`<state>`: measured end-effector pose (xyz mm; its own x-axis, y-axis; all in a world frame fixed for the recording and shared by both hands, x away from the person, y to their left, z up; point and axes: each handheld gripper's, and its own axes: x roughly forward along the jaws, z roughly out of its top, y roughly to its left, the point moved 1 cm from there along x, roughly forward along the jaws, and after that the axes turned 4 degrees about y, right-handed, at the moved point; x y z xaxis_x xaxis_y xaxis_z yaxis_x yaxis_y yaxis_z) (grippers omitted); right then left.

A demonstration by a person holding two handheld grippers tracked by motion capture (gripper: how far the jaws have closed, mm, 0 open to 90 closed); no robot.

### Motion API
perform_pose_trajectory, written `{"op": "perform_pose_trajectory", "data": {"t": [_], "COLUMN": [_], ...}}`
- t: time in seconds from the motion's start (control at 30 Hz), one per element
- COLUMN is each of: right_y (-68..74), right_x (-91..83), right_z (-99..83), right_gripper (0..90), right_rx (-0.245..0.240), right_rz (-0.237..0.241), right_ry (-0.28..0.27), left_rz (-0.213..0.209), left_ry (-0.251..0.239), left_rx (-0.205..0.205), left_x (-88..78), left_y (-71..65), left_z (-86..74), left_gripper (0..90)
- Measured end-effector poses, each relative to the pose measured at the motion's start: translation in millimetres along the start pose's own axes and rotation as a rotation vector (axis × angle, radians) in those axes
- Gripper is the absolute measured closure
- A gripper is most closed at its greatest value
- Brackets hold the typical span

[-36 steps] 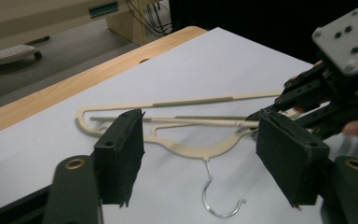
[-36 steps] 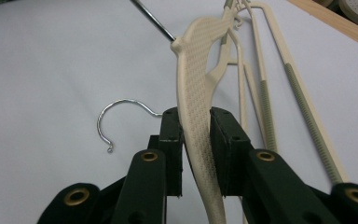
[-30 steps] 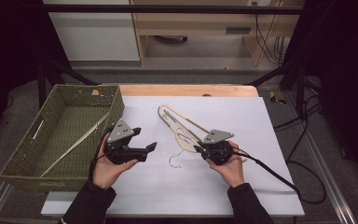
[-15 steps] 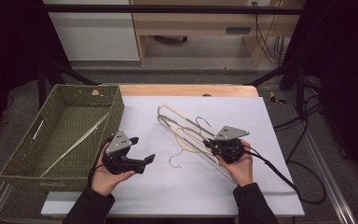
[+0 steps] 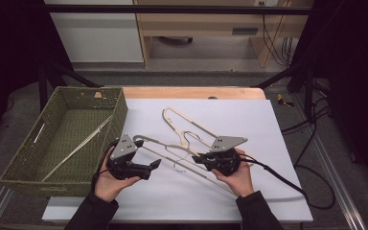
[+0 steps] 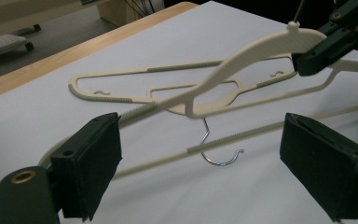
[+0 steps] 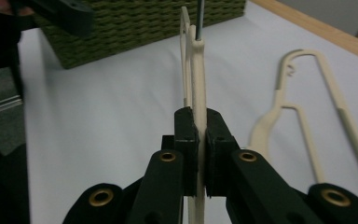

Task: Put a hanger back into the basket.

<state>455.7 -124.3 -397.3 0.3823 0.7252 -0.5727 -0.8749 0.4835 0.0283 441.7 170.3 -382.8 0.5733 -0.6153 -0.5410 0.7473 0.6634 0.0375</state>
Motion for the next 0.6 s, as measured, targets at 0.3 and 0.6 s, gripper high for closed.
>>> {"op": "perform_pose_trajectory", "data": {"t": [0.3,0.6], "right_y": [18.7,26.5], "right_x": [10.3,16.5], "right_z": [6.6,7.2], "right_gripper": [86.7,86.6], "right_rx": [-0.036,-0.062], "right_rz": [0.108,0.176], "right_ry": [0.007,0.03], "left_rz": [-0.045,-0.116], "left_ry": [0.042,0.098], "left_rx": [0.056,0.13], "left_x": [10.0,19.6], "left_y": [-9.1,-18.1], "left_z": [1.1,-0.3], "left_gripper": [18.1,50.5]}}
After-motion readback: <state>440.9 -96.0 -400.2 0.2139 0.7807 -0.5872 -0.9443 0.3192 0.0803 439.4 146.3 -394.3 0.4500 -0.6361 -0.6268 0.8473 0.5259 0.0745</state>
